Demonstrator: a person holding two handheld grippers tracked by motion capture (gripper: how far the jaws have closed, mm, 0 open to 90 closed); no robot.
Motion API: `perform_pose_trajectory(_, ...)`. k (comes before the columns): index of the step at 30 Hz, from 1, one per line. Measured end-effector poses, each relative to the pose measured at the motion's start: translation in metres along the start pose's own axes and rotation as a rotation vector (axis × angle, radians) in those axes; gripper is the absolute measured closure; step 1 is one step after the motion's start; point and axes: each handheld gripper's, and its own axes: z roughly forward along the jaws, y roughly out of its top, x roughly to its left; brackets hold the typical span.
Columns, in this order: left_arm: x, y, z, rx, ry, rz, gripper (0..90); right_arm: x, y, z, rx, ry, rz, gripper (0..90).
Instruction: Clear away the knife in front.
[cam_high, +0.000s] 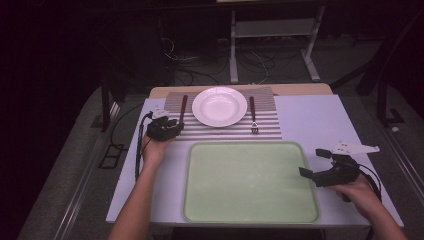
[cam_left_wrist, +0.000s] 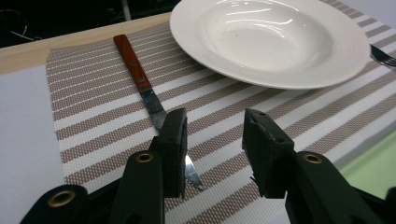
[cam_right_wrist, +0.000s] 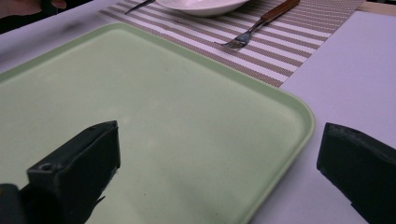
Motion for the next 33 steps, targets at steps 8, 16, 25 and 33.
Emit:
perform_pose_trajectory(8, 0.008, 0.003, 0.014, -0.011, 0.01, -0.02, 59.4, -0.001, 0.0, 0.0, -0.003, 0.0, 0.004, 0.0)
perform_pose_trajectory(16, 0.013, 0.01, 0.026, 0.007, 0.034, -0.02, 59.5, -0.001, 0.0, 0.0, -0.004, 0.004, 0.008, 0.0)
perform_pose_trajectory(25, 0.02, 0.023, 0.043, 0.024, 0.06, -0.041, 59.7, -0.002, 0.0, -0.001, -0.007, 0.003, 0.011, 0.0)
perform_pose_trajectory(33, 0.03, 0.029, 0.057, 0.04, 0.096, -0.065, 61.3, -0.002, 0.0, -0.001, -0.005, 0.004, 0.012, 0.0)
